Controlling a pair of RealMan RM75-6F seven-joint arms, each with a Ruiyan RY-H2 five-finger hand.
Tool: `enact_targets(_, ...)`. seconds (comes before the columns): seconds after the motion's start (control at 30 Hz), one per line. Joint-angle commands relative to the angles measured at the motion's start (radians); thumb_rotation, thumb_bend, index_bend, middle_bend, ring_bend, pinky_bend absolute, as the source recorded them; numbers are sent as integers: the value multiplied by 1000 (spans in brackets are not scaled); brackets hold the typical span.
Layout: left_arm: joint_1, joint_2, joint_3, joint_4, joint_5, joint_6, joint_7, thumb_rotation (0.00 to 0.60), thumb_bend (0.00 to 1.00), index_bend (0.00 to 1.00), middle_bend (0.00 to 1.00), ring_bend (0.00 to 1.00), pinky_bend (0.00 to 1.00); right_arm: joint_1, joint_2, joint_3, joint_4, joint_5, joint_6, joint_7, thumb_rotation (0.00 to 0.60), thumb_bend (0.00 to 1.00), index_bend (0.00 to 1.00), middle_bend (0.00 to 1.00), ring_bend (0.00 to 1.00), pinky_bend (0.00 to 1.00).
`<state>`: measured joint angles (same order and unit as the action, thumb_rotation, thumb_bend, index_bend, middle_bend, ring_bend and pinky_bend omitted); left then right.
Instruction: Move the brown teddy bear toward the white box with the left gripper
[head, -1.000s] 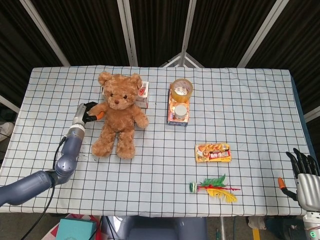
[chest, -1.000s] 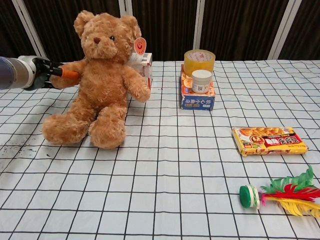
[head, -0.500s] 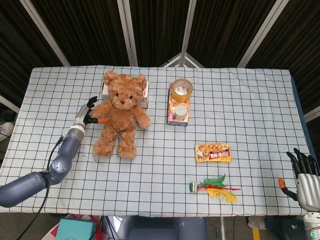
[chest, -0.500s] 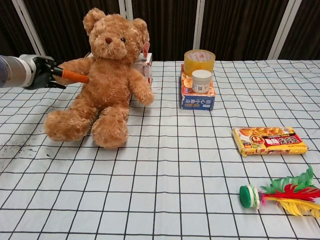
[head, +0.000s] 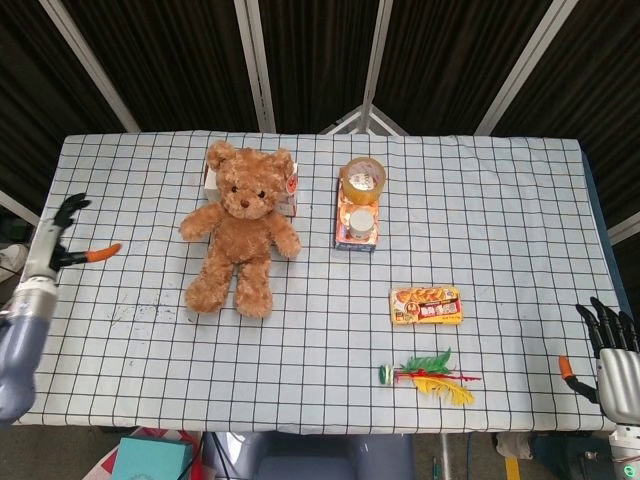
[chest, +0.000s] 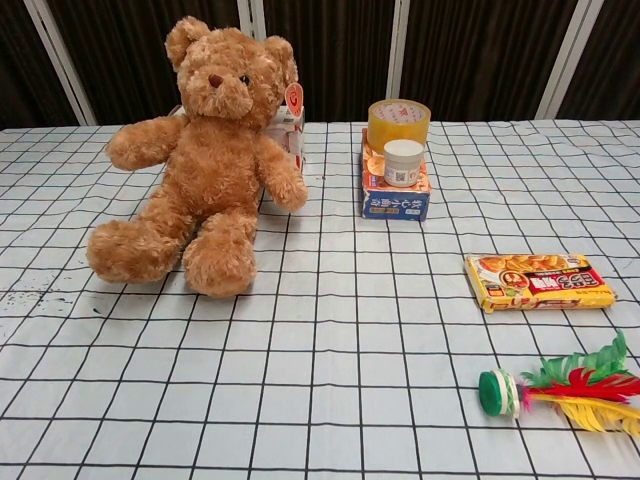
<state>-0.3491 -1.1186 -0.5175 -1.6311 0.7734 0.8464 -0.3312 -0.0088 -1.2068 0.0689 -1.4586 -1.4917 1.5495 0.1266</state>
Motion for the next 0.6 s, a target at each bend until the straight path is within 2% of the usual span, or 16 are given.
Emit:
enact_targets(0.03,100,92,96,-10,162,130,75,600,199,146,116,0,0,0,-1,0,-2,-6,5,-6,600,367,129,65,86,0)
enact_targets(0.2,179,98,195,63,334,306,159,600,203,159,116,0,0,-3,-11,-4,0,-32,32,-38,600,367,129,65,87,0)
enact_targets(0.3,211,79,230,118,426,398,146,600,203,159,116,0,0,-4,-16,-5,9,-47,49,-50,600,367,129,65,87,0)
enact_targets(0.47,236,47,257,211,548,509,45,600,203,159,116,0,0,-7,-24,-7,20,-57,62,-54,600,367,129,65,87,0)
enact_targets(0.6,242,26,261,255,585,562,-5,600,203,160,123,0,0,-9,-27,-4,27,-65,78,-60,600,367,129,65,87,0)
